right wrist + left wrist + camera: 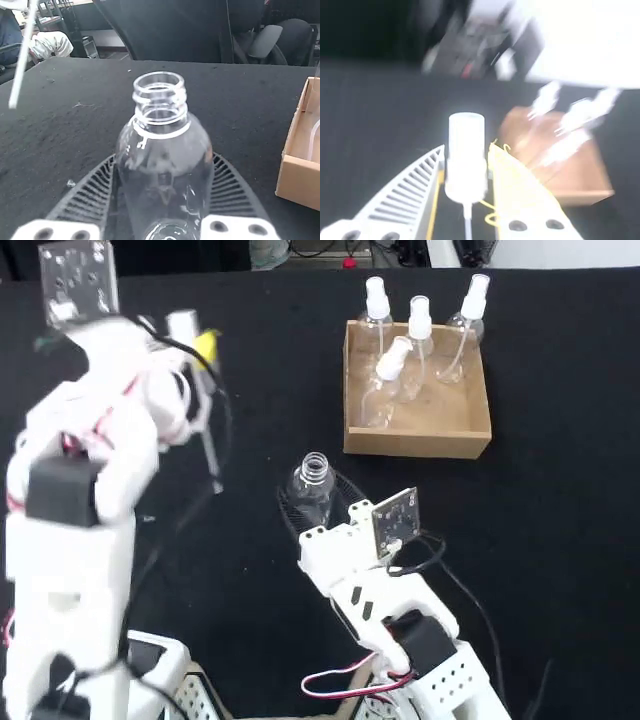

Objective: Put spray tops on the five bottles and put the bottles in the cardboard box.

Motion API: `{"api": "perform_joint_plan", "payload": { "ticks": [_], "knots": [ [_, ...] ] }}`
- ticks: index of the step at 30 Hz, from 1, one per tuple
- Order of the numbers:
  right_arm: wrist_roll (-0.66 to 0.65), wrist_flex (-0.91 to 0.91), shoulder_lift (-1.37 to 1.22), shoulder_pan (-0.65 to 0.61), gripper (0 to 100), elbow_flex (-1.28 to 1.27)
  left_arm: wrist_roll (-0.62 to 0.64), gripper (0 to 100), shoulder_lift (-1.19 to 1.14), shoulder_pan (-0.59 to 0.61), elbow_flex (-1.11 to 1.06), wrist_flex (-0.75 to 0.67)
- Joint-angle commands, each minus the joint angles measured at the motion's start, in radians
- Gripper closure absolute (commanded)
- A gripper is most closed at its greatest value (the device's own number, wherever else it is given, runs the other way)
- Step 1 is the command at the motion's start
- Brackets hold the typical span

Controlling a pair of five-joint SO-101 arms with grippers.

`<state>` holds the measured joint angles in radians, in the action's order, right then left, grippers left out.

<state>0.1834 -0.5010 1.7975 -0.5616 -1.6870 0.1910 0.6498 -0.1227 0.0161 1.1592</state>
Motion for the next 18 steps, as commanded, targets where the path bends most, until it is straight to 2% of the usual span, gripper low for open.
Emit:
{"api": "perform_joint_plan", "payload": {
  "ticks": [1,6,12,18],
  "knots": [
    [-0.012,0.032,0.085,-0.011,85.1,0.004,0.014,92,0.101,-0.162,-0.030,-0.141],
    [-0.012,0.032,0.087,-0.011,85.1,0.004,0.014,91,0.109,-0.249,-0.136,-0.325],
    [-0.012,0.031,0.087,-0.011,85.1,0.004,0.018,91,0.120,-0.265,-0.228,-0.563],
    [-0.012,0.031,0.087,-0.011,85.1,0.004,0.014,91,0.115,-0.305,-0.271,-0.601]
  ]
}}
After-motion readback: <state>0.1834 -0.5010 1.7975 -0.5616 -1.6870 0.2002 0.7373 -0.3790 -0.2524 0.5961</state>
